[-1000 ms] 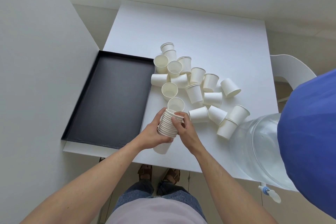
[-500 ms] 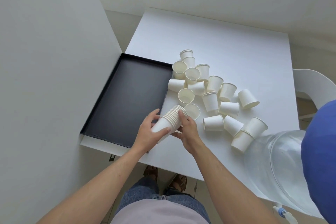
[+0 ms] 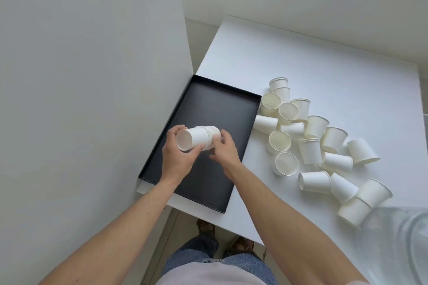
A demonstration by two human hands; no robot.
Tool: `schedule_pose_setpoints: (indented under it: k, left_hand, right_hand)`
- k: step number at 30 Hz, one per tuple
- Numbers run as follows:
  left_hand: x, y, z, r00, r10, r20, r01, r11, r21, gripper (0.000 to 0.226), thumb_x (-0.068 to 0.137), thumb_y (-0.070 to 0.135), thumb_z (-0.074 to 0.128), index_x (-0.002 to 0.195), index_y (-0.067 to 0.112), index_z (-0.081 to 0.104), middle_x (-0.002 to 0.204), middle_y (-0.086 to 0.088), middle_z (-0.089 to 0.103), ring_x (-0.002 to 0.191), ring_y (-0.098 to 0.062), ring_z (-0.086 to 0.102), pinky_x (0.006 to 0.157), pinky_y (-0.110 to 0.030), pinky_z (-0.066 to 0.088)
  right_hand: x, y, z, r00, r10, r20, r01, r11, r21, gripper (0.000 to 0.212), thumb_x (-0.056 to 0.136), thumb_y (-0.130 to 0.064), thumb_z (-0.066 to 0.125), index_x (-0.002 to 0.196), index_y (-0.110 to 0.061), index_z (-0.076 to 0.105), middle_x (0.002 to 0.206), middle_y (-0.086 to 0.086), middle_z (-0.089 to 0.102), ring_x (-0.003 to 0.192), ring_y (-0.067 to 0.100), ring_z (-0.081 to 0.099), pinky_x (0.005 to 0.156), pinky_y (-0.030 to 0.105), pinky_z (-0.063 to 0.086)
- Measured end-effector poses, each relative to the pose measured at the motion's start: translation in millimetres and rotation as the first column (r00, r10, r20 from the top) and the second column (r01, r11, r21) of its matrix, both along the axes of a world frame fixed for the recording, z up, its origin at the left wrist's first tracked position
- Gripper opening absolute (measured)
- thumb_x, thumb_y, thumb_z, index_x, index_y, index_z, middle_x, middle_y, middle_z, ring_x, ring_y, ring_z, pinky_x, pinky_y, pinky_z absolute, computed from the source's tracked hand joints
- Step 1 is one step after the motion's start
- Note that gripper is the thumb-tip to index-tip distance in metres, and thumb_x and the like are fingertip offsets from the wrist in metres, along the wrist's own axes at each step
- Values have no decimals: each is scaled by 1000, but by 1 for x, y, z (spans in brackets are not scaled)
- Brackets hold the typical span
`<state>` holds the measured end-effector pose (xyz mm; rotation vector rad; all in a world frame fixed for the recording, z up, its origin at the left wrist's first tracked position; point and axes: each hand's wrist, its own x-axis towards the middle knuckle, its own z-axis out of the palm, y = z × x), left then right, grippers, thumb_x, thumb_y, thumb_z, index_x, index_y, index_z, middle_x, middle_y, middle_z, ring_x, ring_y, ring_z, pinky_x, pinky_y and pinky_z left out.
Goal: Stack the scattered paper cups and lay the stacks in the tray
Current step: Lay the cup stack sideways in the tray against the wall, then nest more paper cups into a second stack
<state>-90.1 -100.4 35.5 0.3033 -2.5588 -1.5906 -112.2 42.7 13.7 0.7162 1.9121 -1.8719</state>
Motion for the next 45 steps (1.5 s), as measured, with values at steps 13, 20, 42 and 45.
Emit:
schedule_pose_setpoints:
  k: [13, 20, 42, 45]
  left_hand:
    - [-101, -40, -12, 979, -182, 92, 201, 938, -282, 74, 78, 27, 81, 143, 17, 48, 125, -9, 59, 112, -23, 56, 91, -23, 39]
    - [-119, -49, -14, 974, -203, 101, 225, 919, -324, 78, 79, 18, 79, 148, 16, 42, 127, -10, 56, 116, -24, 52, 91, -20, 36]
    - [-104, -24, -1, 982, -185, -38, 85, 612, -786, 70, 76, 20, 82, 135, -1, 50, 124, -23, 51, 94, -44, 56, 76, -55, 50]
    - [-88, 4, -5, 906, -363, -219, 74, 646, -760, 53, 81, 24, 79, 124, 1, 59, 109, -22, 55, 89, -39, 57, 75, -51, 51]
  right_hand:
    - [-54, -63, 9, 942, 284, -179, -263, 955, 136, 35, 92, -14, 51, 126, -25, 49, 119, 0, 64, 107, 18, 61, 99, 44, 50]
    - [-69, -71, -1, 949, 246, -196, -234, 969, 84, 39, 88, -17, 54, 117, -43, 54, 115, -8, 67, 111, 15, 63, 98, 45, 53]
    - [-47, -42, -13, 908, 418, -36, -403, 891, 208, 77, 96, -17, 51, 159, -22, 5, 167, -1, 11, 145, 17, 28, 123, 40, 21]
    - [-24, -12, -9, 962, 239, -132, -205, 953, 224, 66, 96, -14, 51, 156, -18, 24, 161, 3, 31, 139, 16, 41, 116, 34, 35]
